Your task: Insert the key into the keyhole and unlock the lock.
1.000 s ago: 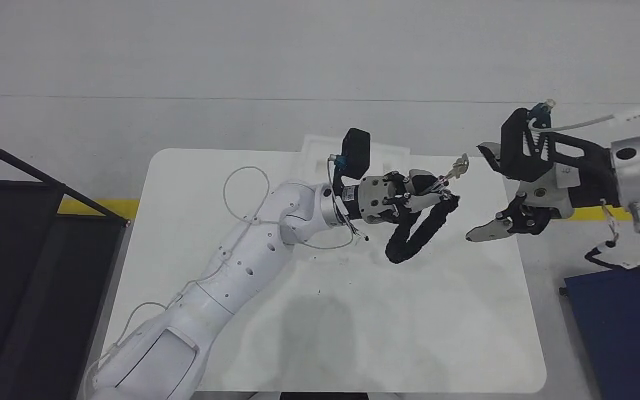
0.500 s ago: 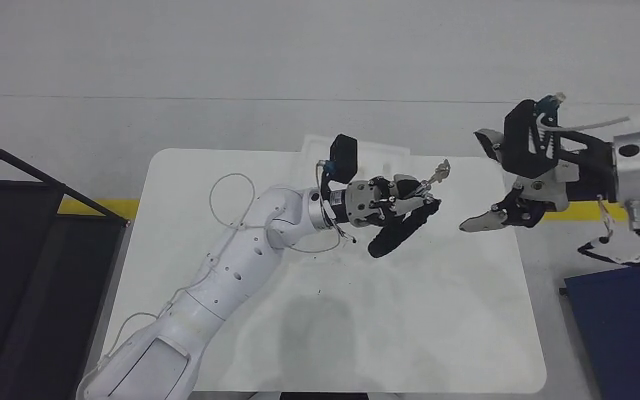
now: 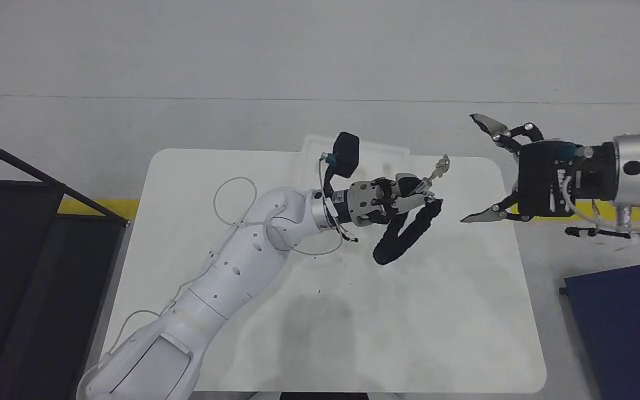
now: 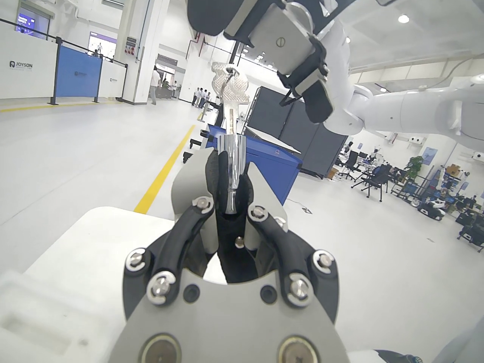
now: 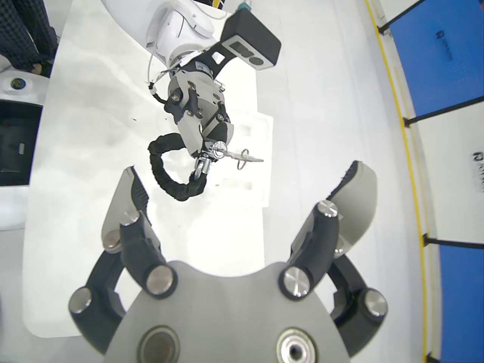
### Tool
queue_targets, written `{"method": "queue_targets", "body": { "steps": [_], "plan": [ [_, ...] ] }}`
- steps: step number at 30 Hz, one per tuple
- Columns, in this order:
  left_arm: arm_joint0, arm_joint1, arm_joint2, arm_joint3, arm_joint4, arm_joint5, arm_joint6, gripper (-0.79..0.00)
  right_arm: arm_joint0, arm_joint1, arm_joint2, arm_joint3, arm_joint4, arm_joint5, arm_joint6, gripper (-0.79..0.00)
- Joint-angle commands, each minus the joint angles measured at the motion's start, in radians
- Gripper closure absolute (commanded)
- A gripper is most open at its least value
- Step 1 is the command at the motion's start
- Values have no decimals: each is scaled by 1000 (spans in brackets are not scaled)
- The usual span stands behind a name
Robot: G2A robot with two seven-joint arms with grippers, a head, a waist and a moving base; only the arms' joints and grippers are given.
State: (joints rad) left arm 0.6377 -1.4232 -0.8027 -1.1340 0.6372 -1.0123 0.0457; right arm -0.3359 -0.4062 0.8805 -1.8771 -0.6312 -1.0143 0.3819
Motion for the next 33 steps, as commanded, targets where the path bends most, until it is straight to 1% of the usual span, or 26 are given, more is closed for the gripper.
{"method": "queue_targets", "body": {
  "steps": [1,5,10,15,23,26,33],
  "plan": [
    [-8,-2,0,8,0,0,-2,0,-24,2,18,-12,-113,2,-71,-785],
    [-18,-8,10,17,-3,0,-6,0,-72,8,28,-39,-230,2,-147,-785],
    [-24,-15,18,29,-8,0,9,0,-114,12,32,-50,-286,2,-193,-785],
    [-26,-19,19,38,4,0,25,0,-135,17,16,-75,-284,2,-207,-785],
    [-31,-22,22,48,21,0,34,0,-126,26,-12,-93,-278,2,-190,-785],
    [-36,-22,24,53,32,0,34,0,-112,28,-17,-79,-270,2,-180,-785],
    [-47,-15,34,55,60,0,10,0,-87,26,-25,-20,-187,2,-154,-785]
  ]
}}
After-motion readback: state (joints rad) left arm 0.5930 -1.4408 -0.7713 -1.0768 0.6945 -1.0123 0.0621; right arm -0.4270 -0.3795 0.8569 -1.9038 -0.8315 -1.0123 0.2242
